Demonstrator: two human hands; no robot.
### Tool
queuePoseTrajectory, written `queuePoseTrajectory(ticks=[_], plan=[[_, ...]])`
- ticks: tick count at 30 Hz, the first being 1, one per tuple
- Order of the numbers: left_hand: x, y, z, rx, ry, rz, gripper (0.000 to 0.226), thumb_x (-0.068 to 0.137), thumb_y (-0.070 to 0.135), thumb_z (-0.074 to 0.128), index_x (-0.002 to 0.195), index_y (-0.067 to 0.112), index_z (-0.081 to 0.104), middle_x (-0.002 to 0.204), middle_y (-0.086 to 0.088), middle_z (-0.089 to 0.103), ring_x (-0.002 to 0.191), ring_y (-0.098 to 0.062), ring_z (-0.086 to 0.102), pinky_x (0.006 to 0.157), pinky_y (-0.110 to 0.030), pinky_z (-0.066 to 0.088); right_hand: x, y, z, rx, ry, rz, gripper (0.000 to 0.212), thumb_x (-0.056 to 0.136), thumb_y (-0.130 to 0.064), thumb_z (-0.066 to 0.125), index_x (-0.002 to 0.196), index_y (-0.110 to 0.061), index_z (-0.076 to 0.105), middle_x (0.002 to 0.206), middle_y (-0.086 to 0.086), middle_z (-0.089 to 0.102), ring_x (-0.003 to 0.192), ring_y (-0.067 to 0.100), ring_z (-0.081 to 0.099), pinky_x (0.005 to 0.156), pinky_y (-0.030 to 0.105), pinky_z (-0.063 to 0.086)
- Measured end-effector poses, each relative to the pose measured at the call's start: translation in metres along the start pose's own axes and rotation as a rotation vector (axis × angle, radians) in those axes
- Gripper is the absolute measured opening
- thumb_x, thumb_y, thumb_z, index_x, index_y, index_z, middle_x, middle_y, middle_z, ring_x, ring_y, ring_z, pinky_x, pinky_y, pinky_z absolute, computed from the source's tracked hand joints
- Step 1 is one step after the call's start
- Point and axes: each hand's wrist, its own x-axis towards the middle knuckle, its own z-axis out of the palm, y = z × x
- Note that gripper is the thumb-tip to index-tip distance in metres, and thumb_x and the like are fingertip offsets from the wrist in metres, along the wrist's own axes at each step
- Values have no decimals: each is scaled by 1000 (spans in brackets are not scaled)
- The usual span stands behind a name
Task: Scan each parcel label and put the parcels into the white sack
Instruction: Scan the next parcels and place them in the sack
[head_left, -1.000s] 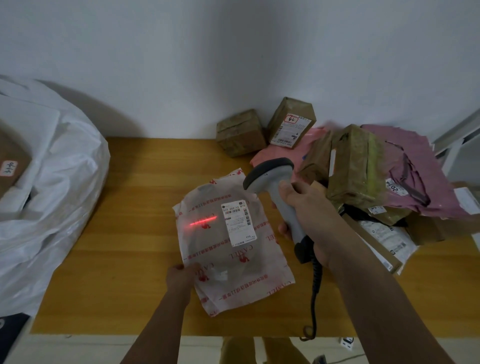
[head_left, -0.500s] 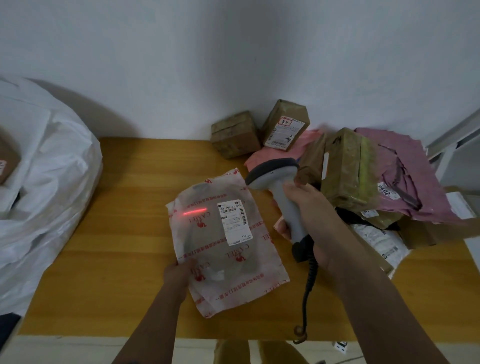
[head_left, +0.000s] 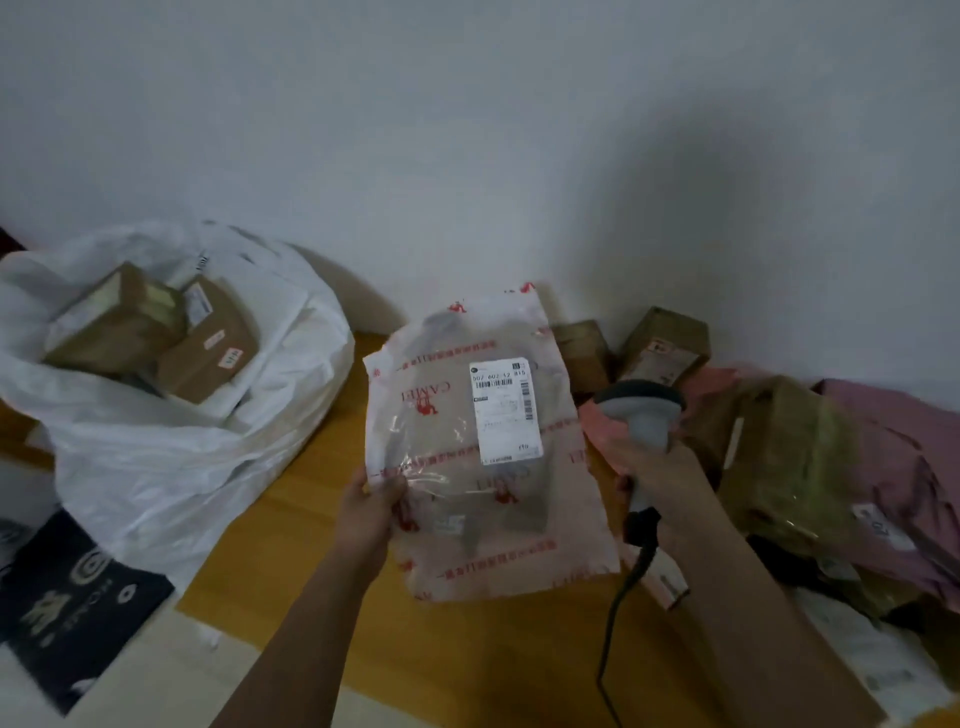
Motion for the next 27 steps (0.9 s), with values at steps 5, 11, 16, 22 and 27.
queuePoseTrajectory(ticks=[5,11,16,22,27], plan=[[-18,37,-10,-220,-63,55,70,79,31,80,137,5,50,130,-21,60,117,-41,59,94,-63,48,-17,-13,25,43,-203,-139,26,82,-24,76,97,-6,66,92,18,71,88,36,69,84,50,57],[-26,67,-22,-157,47,114,27,92,7,63,119,12,62,109,-11,72,95,-27,71,71,-40,60,-30,-30,61,101,-216,-287,26,81,-7,73,103,-14,63,93,10,72,84,27,71,70,37,59],[-13,98,-44,-188,179,214,20,94,3,60,110,14,64,104,-9,72,94,-25,70,76,-42,58,-30,-40,90,82,-191,-301,23,82,-6,72,101,-11,59,84,12,67,71,26,64,75,42,57],[33,137,-86,-245,322,229,18,94,6,62,108,18,65,103,-6,71,94,-24,69,79,-43,58,-30,-52,146,58,-177,-363,18,87,-9,70,81,-11,52,65,6,53,56,18,49,65,34,46],[78,177,-145,-218,403,215,14,94,9,61,108,14,64,105,-3,70,90,-19,68,74,-39,59,-35,-61,216,151,-147,-365,23,85,-4,71,103,-6,57,66,6,52,52,15,48,48,26,44]])
